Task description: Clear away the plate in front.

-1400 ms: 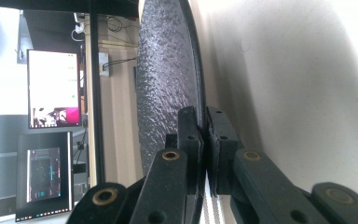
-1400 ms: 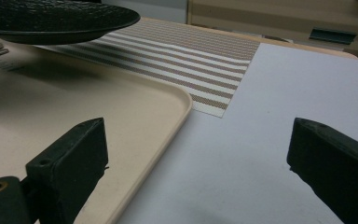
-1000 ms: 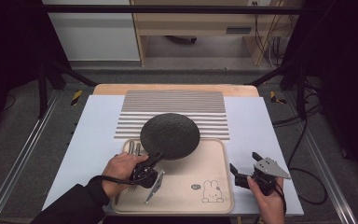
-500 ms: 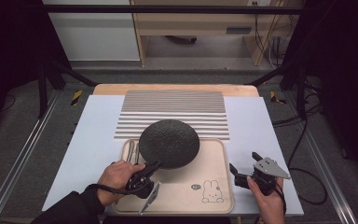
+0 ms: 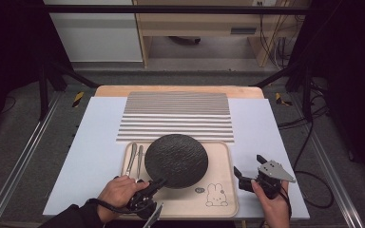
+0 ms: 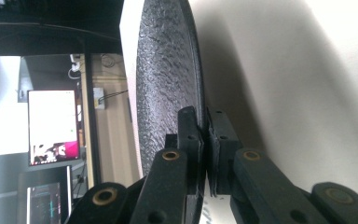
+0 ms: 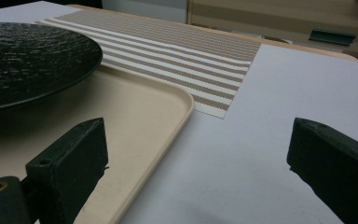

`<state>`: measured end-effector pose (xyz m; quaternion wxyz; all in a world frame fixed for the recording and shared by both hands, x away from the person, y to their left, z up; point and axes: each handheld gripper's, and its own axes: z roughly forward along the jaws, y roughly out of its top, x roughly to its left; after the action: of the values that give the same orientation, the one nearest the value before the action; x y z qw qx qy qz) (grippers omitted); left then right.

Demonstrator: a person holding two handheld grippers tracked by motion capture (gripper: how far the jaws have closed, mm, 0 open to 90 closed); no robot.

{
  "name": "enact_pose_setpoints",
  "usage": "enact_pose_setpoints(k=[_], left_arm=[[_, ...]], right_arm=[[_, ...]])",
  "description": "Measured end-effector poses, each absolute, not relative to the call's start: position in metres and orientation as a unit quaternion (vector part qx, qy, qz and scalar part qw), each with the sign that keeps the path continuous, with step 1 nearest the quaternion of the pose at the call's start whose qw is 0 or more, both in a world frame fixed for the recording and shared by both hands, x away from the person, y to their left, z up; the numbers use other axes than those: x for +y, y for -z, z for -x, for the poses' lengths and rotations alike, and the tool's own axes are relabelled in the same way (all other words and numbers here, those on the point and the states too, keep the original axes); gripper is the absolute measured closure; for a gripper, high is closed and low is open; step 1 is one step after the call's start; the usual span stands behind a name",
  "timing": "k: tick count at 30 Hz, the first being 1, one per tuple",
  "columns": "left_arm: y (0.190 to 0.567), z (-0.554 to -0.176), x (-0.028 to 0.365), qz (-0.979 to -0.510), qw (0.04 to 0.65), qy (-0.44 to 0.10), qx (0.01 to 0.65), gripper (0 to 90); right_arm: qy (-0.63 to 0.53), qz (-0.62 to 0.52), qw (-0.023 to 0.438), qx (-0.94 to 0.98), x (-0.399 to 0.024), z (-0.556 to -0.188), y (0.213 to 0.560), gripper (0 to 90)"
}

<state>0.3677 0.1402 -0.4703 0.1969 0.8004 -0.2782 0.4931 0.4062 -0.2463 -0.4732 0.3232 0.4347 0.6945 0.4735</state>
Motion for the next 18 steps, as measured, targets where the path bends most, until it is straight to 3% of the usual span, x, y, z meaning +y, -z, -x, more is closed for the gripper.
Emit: enact_pose_setpoints(k=[18], left_arm=[[0.482, -0.362, 0.144, -0.812, 0.211, -0.464, -0.284, 86.2]], right_arm=[[-0.473, -0.435, 0.322, 0.695, -0.246, -0.407, 0.474, 5.5]])
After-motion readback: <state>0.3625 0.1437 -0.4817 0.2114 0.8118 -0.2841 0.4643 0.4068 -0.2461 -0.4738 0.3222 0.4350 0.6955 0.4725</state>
